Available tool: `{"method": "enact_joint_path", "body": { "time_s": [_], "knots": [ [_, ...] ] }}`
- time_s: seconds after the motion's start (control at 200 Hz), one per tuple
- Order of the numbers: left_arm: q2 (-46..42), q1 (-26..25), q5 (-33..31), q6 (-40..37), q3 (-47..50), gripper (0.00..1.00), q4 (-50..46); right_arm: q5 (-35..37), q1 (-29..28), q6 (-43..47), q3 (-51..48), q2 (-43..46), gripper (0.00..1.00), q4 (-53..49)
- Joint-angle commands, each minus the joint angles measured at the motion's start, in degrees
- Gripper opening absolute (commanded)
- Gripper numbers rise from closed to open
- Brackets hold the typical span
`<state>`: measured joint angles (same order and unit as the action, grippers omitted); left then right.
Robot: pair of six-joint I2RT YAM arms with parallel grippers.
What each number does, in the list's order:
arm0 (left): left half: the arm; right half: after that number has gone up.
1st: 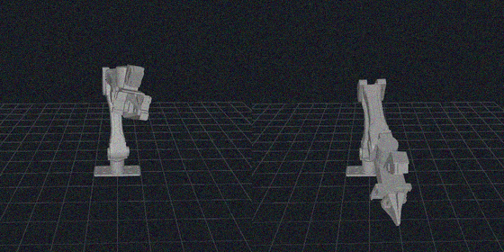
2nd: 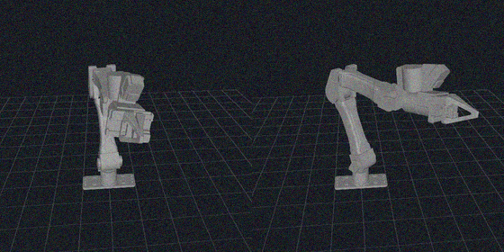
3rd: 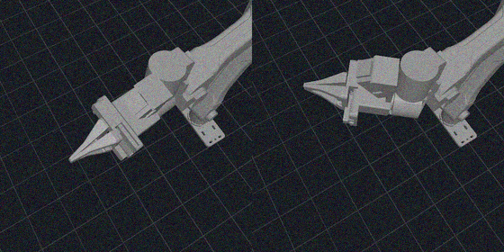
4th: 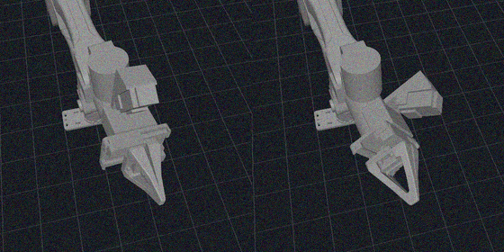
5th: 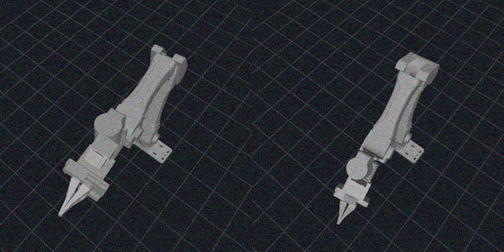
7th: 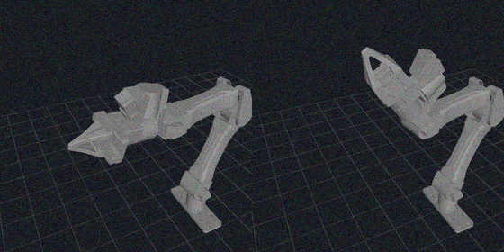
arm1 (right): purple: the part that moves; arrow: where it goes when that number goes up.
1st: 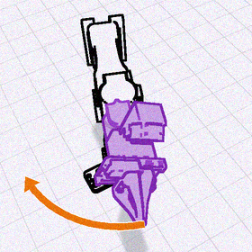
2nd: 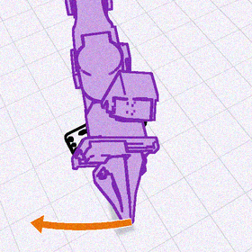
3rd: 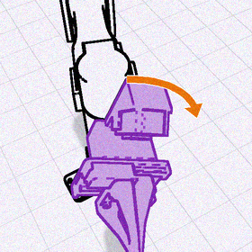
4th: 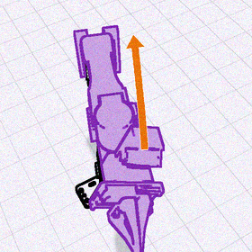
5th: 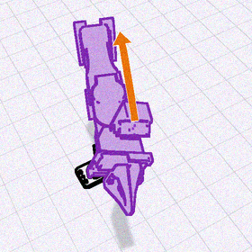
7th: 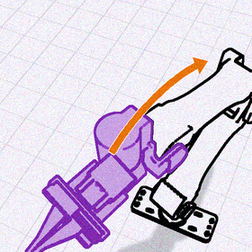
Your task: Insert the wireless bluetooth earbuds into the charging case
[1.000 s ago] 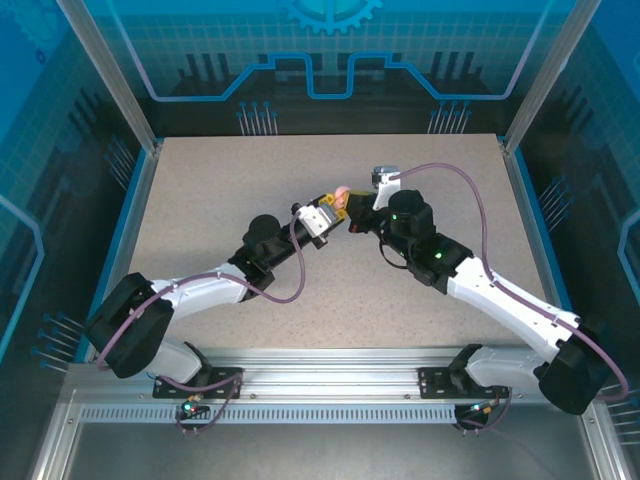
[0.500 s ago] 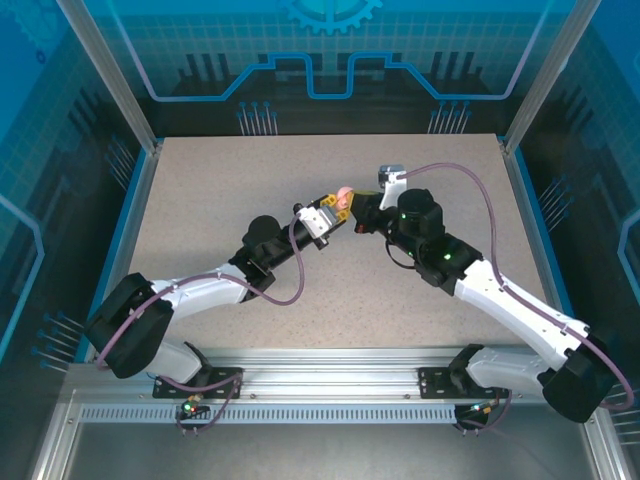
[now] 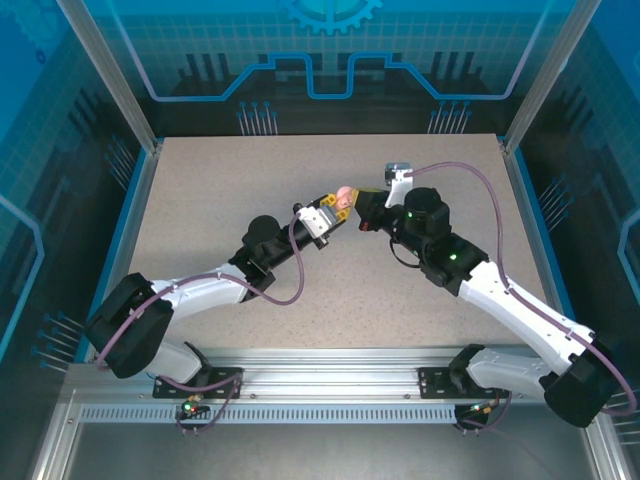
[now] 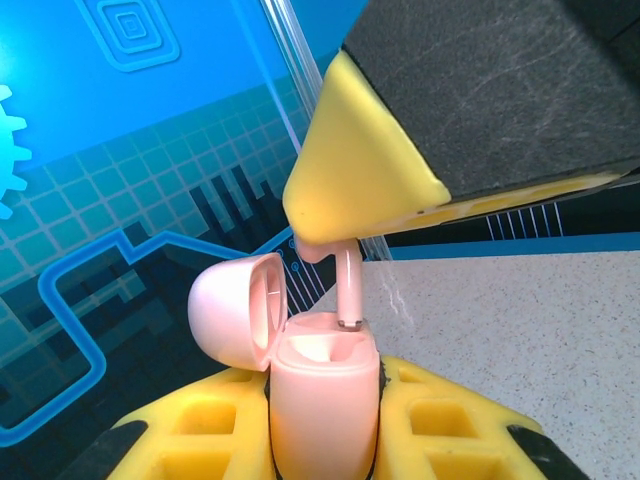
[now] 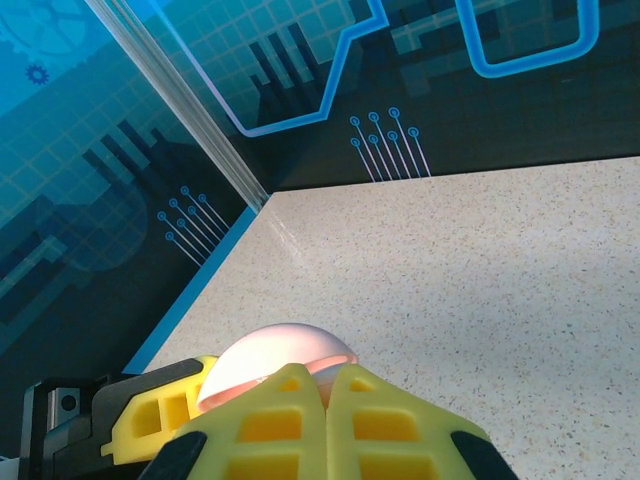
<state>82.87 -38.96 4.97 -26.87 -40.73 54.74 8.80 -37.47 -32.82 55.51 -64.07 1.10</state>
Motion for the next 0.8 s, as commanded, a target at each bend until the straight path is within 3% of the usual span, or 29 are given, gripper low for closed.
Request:
{"method": "enact_joint_path", "body": {
  "time_s": [0.0, 0.795],
  "knots": [
    [-1.44, -0.04, 0.98, 1.02, -1.24, 0.00, 3.14, -0.54, 0.69, -0.49, 1.47, 0.80, 0.01, -0.75],
    [-1.40, -0.05, 0.85, 1.29, -1.68, 0.00, 3.00, -2.83, 0.10, -1.19, 1.20, -2.90, 0.01, -0.58]
  ]
}}
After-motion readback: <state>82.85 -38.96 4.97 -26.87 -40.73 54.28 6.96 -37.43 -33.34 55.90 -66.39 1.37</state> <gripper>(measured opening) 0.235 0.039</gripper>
